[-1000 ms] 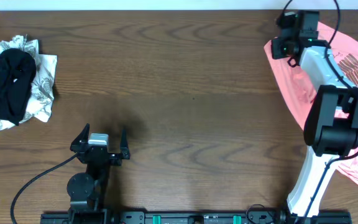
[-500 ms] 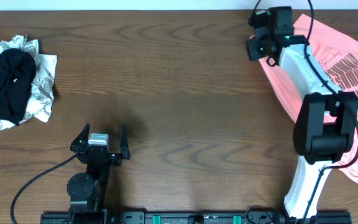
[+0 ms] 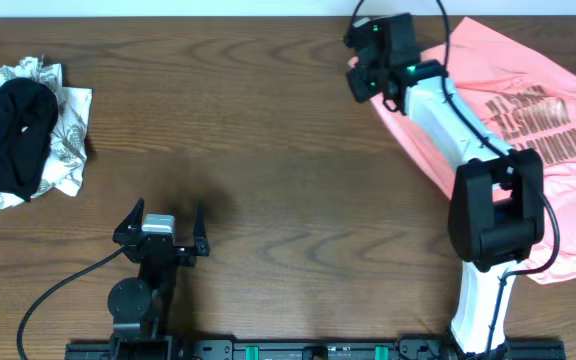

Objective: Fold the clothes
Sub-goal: 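Drag the t-shirt leftward toward table center with the right gripper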

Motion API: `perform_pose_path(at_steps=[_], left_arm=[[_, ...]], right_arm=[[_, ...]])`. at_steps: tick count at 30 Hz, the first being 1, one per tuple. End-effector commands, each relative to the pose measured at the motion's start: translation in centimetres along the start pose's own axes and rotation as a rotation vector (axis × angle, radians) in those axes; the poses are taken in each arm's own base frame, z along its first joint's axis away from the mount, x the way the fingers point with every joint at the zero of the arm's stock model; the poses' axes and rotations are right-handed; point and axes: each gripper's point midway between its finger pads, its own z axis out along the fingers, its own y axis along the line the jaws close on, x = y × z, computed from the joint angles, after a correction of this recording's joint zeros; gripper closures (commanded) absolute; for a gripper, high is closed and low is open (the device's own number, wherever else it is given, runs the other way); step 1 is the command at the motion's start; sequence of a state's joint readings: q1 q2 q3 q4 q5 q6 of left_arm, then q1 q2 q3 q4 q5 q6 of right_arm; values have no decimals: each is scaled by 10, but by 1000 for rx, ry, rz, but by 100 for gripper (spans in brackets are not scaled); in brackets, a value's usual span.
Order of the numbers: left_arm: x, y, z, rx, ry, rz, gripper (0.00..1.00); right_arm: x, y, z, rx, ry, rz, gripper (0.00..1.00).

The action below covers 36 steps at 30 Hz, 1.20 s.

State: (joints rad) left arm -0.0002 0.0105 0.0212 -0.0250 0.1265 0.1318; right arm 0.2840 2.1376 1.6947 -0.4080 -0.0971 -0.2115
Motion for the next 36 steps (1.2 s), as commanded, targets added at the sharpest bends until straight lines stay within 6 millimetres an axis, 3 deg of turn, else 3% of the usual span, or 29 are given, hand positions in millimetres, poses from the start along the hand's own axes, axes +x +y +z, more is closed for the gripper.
perform_pose_path(at_steps=[1, 9, 15, 23, 31, 36], left_arm=[[15, -1, 1, 9, 44, 2, 2], [15, -1, 1, 8, 44, 2, 2], [15, -1, 1, 8, 44, 2, 2], [15, -1, 1, 8, 44, 2, 2], [15, -1, 1, 8, 44, 2, 2], [15, -1, 1, 8, 44, 2, 2]], right_arm=[[-20, 27, -6, -32, -51, -35, 99], [-30, 88, 10, -105, -92, -114, 99], [-35, 145, 19, -189, -134, -179, 99], [-25, 229, 24, -314, -149, -260, 99], [-10, 304, 11, -423, -140, -326, 99], [2, 340, 3, -468, -130, -369, 99]])
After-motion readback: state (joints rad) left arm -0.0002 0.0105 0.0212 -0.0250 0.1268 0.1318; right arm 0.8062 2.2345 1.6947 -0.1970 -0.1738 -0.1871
